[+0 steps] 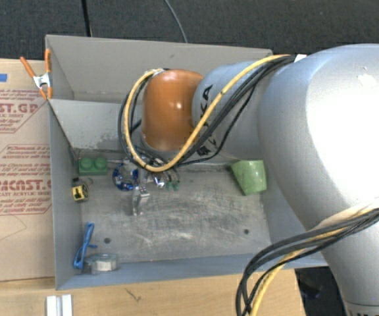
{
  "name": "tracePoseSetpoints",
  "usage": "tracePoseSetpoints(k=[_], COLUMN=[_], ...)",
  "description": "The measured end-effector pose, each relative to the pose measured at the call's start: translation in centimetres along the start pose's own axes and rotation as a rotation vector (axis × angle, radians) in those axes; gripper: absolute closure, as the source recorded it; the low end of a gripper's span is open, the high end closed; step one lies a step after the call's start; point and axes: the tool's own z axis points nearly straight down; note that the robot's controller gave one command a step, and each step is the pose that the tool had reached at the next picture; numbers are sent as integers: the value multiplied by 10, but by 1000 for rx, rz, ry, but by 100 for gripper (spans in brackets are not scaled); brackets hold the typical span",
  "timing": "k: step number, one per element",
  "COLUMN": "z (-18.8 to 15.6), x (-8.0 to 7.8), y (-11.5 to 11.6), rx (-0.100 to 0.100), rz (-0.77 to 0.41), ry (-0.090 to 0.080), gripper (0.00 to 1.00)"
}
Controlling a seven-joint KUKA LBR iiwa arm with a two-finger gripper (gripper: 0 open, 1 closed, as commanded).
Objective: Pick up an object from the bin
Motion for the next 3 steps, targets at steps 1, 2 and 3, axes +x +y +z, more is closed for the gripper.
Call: tracePoseSetpoints(k=[1, 2, 3], z=[-4, -73, -124], x=[-6, 8, 6], y=[-2, -3, -1], rx=[1, 10, 11], rz=[5, -11, -16], ry=[-29, 0, 2], gripper=[100, 100, 100])
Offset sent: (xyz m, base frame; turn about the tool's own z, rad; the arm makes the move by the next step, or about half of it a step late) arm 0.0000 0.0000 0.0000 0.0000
